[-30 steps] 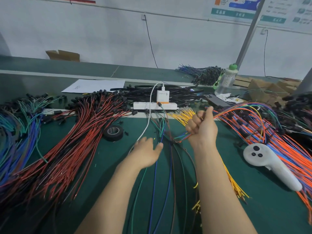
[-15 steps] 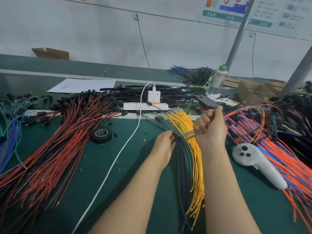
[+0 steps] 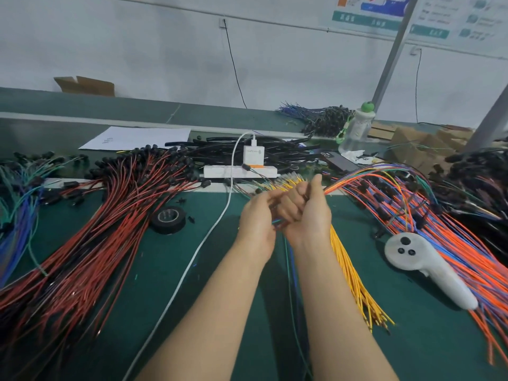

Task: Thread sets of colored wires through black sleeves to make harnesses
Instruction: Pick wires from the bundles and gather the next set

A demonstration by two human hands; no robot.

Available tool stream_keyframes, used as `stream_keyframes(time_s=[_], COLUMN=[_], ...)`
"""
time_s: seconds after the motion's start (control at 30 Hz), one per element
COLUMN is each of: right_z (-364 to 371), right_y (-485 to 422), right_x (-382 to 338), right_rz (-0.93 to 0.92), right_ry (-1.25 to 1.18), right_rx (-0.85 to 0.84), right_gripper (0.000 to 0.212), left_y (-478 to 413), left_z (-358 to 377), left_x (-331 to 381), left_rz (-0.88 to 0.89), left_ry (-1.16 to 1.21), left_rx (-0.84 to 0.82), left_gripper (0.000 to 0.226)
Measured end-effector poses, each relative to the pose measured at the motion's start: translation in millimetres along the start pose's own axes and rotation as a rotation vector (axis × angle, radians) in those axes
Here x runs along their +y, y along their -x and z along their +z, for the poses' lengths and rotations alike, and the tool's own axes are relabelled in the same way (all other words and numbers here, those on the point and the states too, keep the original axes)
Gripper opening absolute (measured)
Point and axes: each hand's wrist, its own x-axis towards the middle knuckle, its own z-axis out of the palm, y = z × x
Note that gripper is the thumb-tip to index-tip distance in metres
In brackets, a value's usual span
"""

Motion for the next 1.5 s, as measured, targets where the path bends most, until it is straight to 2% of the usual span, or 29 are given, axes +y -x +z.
stream_keyframes(time_s=[0.1,0.13,0.2,0.33,0.47,0.53,0.63,0.7,0.87,1.1,1.17,1.23,1.3,1.4,1.5], right_z=[0.8,0.8,0.7,0.1,-1.3,-1.4,-2.1,-3.9,-6.6,-4.7,-4.2,-4.7,-6.6,-10.2,-12.5], right_y=[-3.5,-4.8,-6.1,-3.2,-0.2,-0.1,-0.7,-1.1,-1.7,1.1,1.5,1.6,1.4,0.9,0.8], right_x=[-9.7,-12.8,-17.0,-18.5,-17.9,-17.8,-18.1,-18.7,-21.3,-21.8,-20.4,-18.4,-17.5,-18.6,-20.4], right_rz=[-0.095,-0.124,-0.162,-0.158,-0.184,-0.207,-0.222,-0.209,-0.175,-0.163,-0.159,-0.153,-0.153,-0.161,-0.167], right_ry=[0.026,0.024,-0.006,-0.149,-0.271,-0.295,-0.341,-0.371,-0.35,-0.372,-0.377,-0.392,-0.398,-0.383,-0.347], right_rx=[0.071,0.091,0.1,0.046,0.085,0.141,0.198,0.219,0.248,0.274,0.28,0.284,0.283,0.254,0.193], right_gripper=[0.051,0.05,0.051,0.051,0.05,0.05,0.05,0.049,0.048,0.047,0.048,0.048,0.049,0.05,0.05], left_y=[5.5,7.8,11.8,14.8,17.9,19.6,21.9,23.8,26.1,25.9,24.2,21.4,18.9,16.8,16.3], left_z=[-13.4,-17.6,-23.7,-25.7,-23.7,-22.5,-24.4,-27.2,-31.0,-29.4,-30.3,-30.8,-31.3,-32.4,-34.2], left_x=[-6.5,-8.5,-9.2,-5.2,-9.9,-15.8,-24.5,-25.4,-20.2,-19.4,-23.1,-26.9,-28.3,-23.6,-18.3], left_rz=[0.099,0.129,0.132,0.019,0.056,0.192,0.601,0.752,0.846,0.989,0.95,0.836,0.663,0.315,0.063], left_ry=[-0.467,-0.548,-0.525,-0.31,-0.329,-0.457,-0.89,-1.065,-1.263,-1.331,-1.298,-1.166,-0.962,-0.659,-0.487], left_rx=[-0.096,-0.127,-0.157,-0.234,-0.193,-0.123,-0.051,-0.056,-0.119,-0.017,0.002,-0.02,-0.084,-0.199,-0.208], left_gripper=[0.022,0.023,0.021,0.016,0.016,0.016,0.017,0.015,0.007,0.017,0.018,0.019,0.02,0.02,0.028])
